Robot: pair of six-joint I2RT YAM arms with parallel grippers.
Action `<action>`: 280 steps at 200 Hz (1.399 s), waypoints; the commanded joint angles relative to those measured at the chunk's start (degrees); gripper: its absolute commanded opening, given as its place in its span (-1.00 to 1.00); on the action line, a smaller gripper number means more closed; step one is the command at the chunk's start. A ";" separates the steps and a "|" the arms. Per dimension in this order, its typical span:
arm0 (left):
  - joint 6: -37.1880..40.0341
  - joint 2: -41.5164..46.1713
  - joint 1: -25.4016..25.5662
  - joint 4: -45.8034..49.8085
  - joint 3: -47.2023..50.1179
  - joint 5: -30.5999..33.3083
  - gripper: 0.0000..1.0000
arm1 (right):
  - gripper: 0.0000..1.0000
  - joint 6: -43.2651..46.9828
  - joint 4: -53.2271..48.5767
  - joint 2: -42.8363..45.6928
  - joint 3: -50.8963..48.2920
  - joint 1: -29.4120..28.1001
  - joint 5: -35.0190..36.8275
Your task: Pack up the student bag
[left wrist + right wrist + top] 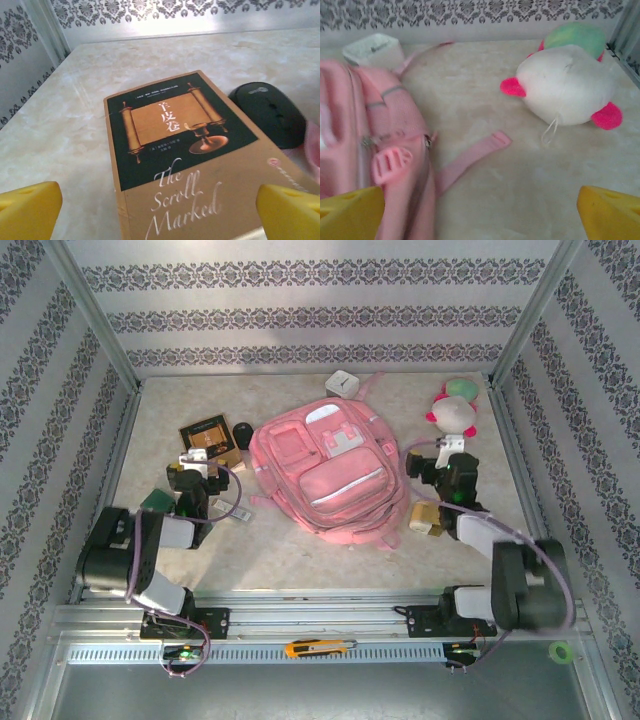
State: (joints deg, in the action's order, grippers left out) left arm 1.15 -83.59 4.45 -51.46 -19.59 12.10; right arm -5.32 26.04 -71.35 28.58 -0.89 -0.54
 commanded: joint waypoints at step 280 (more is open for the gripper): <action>-41.95 -20.07 13.34 63.81 -43.64 -32.69 -0.03 | 0.20 -43.71 -41.77 -6.19 10.40 -27.66 -6.99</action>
State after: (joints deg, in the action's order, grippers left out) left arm -41.21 -101.43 16.86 13.65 -61.10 -18.81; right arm -40.84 -18.35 -80.25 42.00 -22.61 -8.32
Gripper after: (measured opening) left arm 0.491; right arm 0.604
